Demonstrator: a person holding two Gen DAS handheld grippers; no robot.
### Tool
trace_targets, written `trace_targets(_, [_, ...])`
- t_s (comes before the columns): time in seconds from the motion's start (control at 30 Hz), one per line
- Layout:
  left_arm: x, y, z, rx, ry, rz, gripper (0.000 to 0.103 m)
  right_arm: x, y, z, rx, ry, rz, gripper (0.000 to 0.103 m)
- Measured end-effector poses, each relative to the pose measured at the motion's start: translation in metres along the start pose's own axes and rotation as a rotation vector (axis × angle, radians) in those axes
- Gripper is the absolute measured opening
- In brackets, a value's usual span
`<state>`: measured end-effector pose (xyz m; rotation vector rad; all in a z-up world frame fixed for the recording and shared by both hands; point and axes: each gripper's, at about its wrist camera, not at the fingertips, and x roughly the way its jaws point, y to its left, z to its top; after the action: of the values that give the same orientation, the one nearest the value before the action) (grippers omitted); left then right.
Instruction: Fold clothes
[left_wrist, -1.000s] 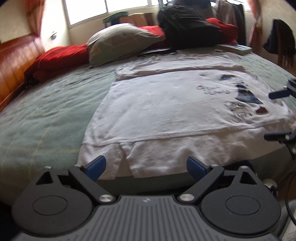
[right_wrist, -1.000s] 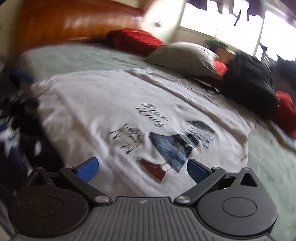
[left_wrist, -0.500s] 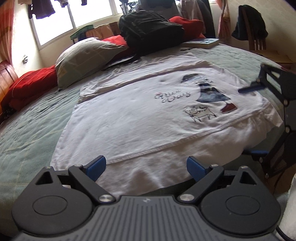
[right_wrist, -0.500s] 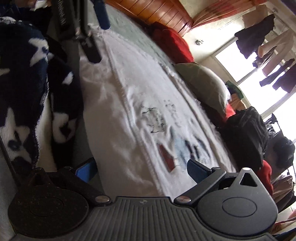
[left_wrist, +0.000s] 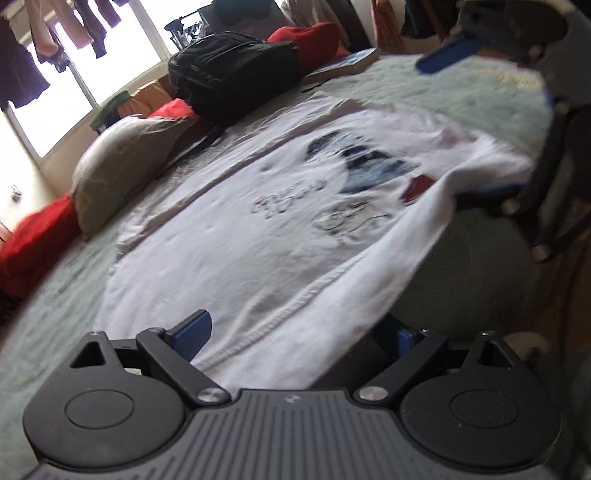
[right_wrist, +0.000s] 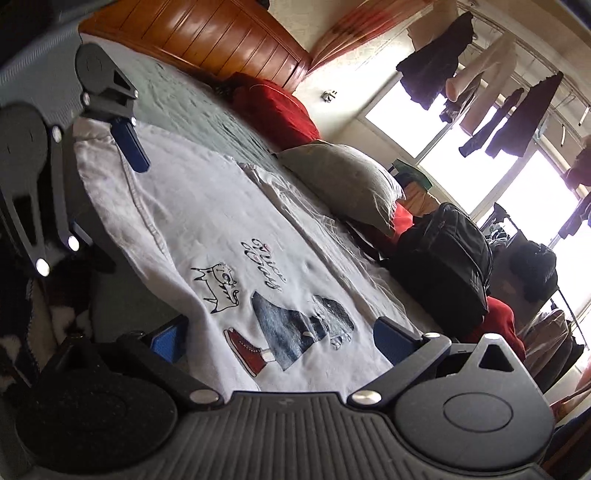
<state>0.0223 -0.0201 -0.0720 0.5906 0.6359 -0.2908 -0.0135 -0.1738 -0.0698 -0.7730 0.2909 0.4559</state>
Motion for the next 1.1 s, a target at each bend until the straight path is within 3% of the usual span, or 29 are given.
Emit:
trace_targets(0.2, [-0.002, 0.029, 0.016, -0.088, -0.050, 0.005, 0.094, -0.003, 0.001, 0.004, 0.029, -0.009, 0.077, 0.103])
trace_targets(0.33, [-0.003, 0.032, 0.022, -0.082, -0.066, 0.010, 0.094, 0.008, 0.017, 0.014, 0.019, -0.006, 0.130, 0.103])
trace_targets(0.43, [-0.004, 0.030, 0.019, -0.081, -0.069, 0.001, 0.094, 0.027, 0.031, 0.021, 0.008, 0.026, 0.101, 0.103])
trace_targets(0.53, [-0.006, 0.029, 0.010, -0.068, -0.069, -0.021, 0.094, 0.044, 0.038, 0.024, -0.024, 0.056, -0.013, 0.103])
trace_targets(0.6, [-0.006, 0.019, -0.001, 0.026, -0.071, 0.003, 0.094, 0.047, 0.037, 0.025, -0.036, 0.056, -0.076, 0.103])
trace_targets(0.73, [-0.002, -0.001, -0.017, 0.207, -0.079, 0.073, 0.094, 0.044, 0.029, 0.026, 0.022, 0.055, -0.077, 0.103])
trace_targets(0.87, [0.001, -0.005, -0.017, 0.262, -0.121, 0.164, 0.099, 0.042, 0.028, 0.025, 0.037, 0.058, -0.075, 0.103])
trace_targets(1.1, [0.010, 0.023, -0.025, 0.283, -0.073, 0.271, 0.099, 0.044, 0.024, 0.021, 0.045, 0.066, -0.069, 0.103])
